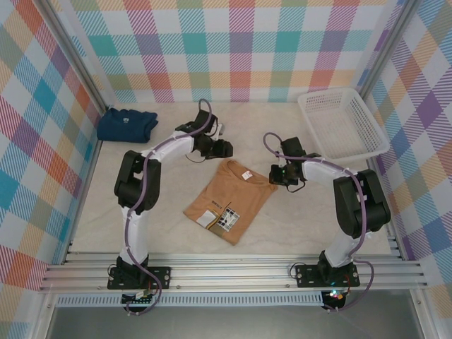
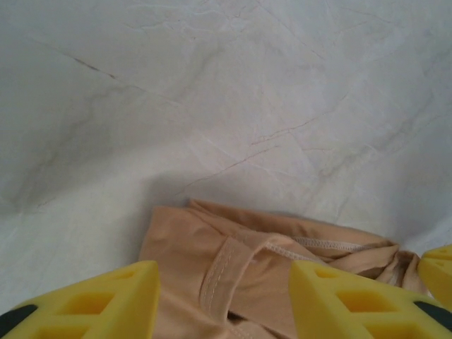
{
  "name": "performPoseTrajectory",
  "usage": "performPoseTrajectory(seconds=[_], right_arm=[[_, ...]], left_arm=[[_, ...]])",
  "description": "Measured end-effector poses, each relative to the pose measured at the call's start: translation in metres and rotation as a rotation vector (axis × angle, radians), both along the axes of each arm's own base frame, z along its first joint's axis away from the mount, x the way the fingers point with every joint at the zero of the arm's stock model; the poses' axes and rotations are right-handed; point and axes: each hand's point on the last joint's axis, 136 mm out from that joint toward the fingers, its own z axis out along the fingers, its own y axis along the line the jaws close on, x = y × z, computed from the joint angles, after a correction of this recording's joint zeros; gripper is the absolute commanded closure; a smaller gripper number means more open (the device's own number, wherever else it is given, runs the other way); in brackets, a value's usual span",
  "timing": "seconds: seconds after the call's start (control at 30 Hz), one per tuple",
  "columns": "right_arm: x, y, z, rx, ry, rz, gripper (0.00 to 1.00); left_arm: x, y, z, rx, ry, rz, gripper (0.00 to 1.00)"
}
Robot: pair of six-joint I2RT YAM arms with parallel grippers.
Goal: Fold the inside-out t-shirt
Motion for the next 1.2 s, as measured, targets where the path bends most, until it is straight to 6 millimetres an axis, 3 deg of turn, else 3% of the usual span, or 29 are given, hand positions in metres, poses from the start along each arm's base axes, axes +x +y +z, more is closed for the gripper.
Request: performPoseTrajectory(seconds=[0.27, 0.43, 0.57, 0.7, 0.83, 0.93, 1.0, 1.1, 1.2], right_arm=[[0.007, 0.005, 0.010, 0.018, -0.023, 0.016, 1.00], [0.009, 0.010, 0.026, 0.046, -0.063, 0.037, 1.00], [0.011, 0.014, 0.046, 0.078, -0.110, 0.058, 1.00], [0.018, 0.016, 0.047, 0.076, -0.120, 0.061, 1.00], [0.033, 0.018, 0.032, 0.047, -0.104, 0.059, 0.95], [0.041, 0.016, 0.016, 0.017, -0.083, 0.056, 0.86], [0.043, 0.015, 0.009, 0.002, -0.072, 0.052, 0.77], [0.044, 0.014, 0.010, -0.002, -0.076, 0.049, 0.65], [0.042, 0.012, 0.018, 0.001, -0.086, 0.044, 0.58]], left_arm=[[0.001, -0.003, -0.035, 0.059, 0.065, -0.013, 0.93], [0.006, 0.001, -0.033, 0.074, 0.052, 0.021, 1.00], [0.010, 0.011, -0.020, 0.079, 0.015, 0.064, 1.00], [0.019, 0.016, 0.002, 0.062, -0.036, 0.101, 0.94], [0.025, 0.017, 0.004, 0.055, -0.047, 0.124, 0.86], [0.028, 0.020, 0.001, 0.070, -0.048, 0.143, 0.77], [0.031, 0.026, -0.001, 0.099, -0.061, 0.163, 0.62], [0.036, 0.035, -0.001, 0.139, -0.081, 0.202, 0.51], [0.039, 0.044, -0.003, 0.185, -0.102, 0.222, 0.46]])
